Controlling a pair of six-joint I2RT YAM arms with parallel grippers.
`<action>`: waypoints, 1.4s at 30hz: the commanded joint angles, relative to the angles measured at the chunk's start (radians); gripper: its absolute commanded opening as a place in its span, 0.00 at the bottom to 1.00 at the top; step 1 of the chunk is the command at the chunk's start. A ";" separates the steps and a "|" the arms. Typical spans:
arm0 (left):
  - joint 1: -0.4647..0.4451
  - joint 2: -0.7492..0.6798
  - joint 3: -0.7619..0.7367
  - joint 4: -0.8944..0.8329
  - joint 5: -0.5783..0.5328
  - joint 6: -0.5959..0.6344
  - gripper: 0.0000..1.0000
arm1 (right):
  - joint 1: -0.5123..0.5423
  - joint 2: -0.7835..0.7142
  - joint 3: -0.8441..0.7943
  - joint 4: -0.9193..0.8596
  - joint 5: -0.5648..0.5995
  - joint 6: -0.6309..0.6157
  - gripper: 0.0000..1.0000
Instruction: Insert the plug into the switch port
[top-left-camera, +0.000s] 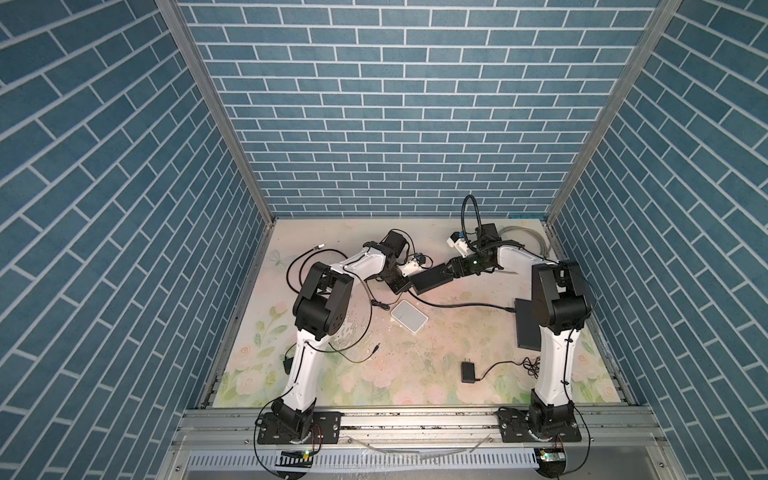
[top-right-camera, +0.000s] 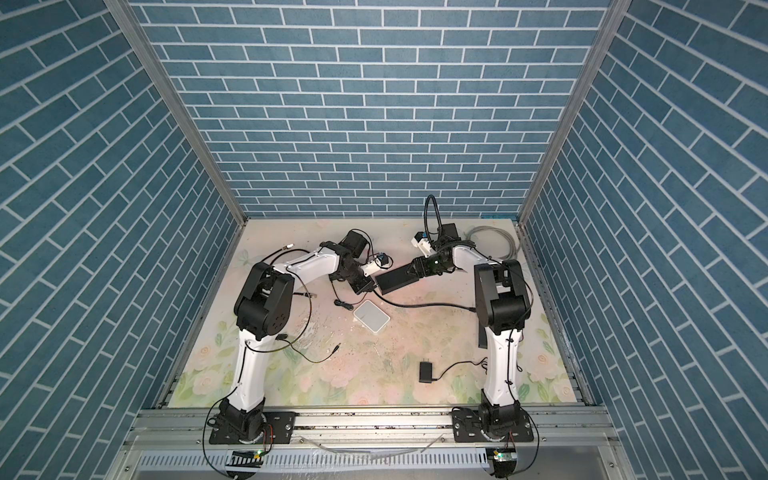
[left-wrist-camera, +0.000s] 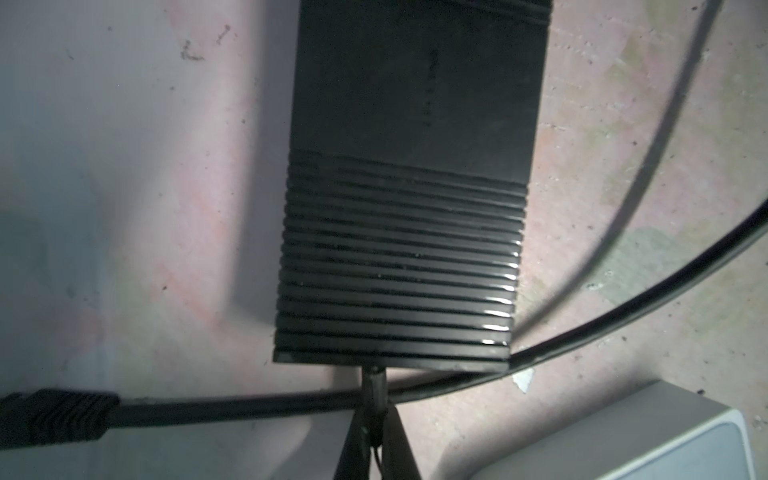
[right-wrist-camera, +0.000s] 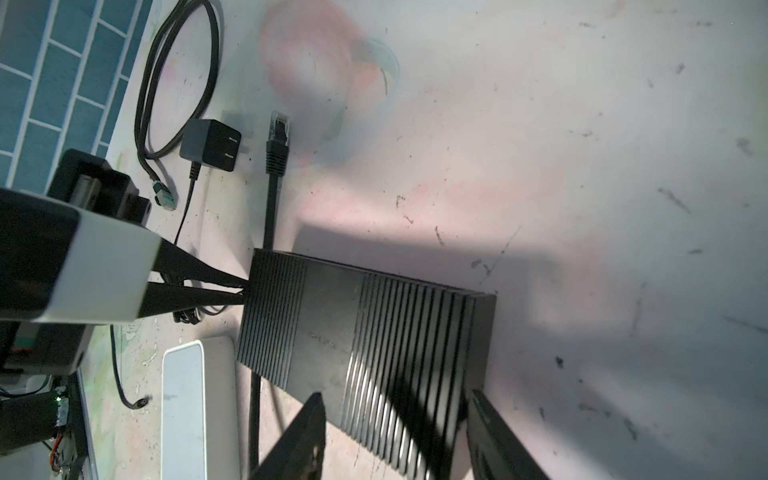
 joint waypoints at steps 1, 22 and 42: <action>-0.026 -0.006 0.040 0.013 0.081 0.057 0.00 | 0.049 0.025 0.048 -0.092 -0.068 -0.092 0.55; -0.022 0.020 0.086 -0.070 0.008 0.086 0.00 | -0.015 -0.027 0.026 0.020 0.003 -0.025 0.62; -0.023 0.035 0.084 -0.053 0.022 0.084 0.00 | -0.007 0.059 0.061 -0.041 -0.015 -0.052 0.60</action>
